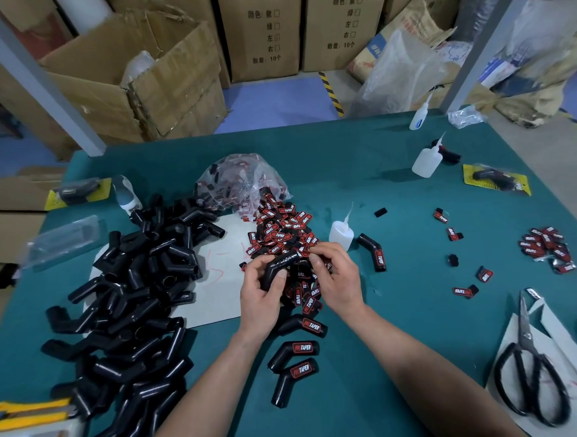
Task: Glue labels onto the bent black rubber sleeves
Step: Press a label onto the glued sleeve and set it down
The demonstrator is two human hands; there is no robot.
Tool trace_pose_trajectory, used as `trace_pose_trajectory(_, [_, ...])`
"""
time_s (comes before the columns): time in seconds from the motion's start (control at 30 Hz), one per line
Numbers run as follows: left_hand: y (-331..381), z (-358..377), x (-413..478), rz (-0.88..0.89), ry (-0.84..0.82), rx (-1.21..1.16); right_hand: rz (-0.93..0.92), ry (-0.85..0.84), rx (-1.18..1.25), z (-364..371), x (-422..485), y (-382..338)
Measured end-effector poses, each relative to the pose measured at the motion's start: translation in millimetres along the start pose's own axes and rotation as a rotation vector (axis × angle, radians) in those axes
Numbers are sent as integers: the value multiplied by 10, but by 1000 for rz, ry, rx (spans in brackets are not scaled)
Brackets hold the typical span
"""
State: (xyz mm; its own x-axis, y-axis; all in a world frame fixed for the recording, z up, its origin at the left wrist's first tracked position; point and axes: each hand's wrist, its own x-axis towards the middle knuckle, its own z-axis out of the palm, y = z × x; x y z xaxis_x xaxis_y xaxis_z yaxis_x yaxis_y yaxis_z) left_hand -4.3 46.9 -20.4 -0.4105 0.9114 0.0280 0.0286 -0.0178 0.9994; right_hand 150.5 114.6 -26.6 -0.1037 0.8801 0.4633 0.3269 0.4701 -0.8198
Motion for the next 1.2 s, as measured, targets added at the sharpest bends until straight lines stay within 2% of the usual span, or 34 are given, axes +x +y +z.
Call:
trace_pose_trajectory(0.57, [22,3,-40,11,3,-37,-142,68,95,-18,-30,-54])
trace_pose_trajectory(0.83, [19,12,-26,-22,-6,19,-154,38,103,-21,-31,-53])
trace_pose_trajectory(1.2, [11,6,-27,19,-19,11,-151,34,100,-25,-33,-58])
